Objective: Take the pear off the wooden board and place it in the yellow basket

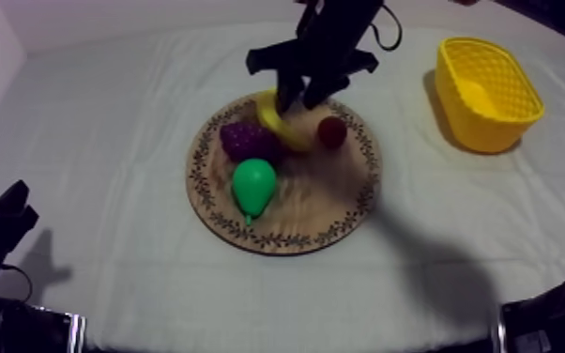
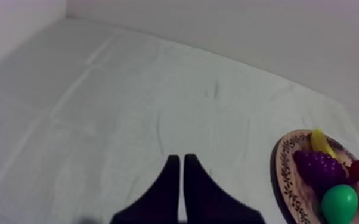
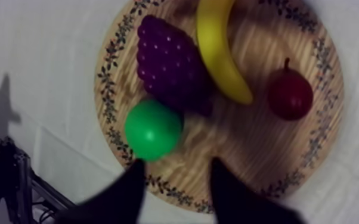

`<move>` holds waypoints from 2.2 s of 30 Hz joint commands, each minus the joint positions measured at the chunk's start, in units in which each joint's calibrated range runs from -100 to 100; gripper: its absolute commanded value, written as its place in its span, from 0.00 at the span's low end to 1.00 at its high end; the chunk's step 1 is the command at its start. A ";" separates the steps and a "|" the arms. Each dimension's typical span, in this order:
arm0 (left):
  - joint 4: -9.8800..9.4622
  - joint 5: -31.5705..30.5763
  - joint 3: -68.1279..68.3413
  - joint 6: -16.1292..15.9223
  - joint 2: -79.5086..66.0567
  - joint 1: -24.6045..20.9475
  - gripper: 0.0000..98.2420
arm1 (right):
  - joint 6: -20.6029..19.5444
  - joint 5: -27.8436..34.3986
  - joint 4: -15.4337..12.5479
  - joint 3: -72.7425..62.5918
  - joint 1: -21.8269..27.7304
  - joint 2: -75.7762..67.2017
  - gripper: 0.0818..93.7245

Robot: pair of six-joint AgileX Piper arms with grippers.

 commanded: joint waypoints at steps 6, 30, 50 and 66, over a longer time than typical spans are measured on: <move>-0.01 0.01 -0.05 0.00 -0.02 0.00 0.00 | -1.37 0.78 -0.73 -0.14 -1.13 2.24 0.96; -0.01 0.01 -0.05 0.00 -0.02 0.00 0.00 | -6.82 -1.16 -4.20 -5.43 -3.36 16.77 0.98; -0.01 0.01 -0.05 0.00 -0.02 0.00 0.00 | -8.71 -6.53 -4.53 -6.81 -4.33 23.75 0.64; -0.01 0.01 -0.05 0.00 -0.02 0.00 0.00 | -6.67 -6.70 -1.71 -1.98 -2.79 10.08 0.53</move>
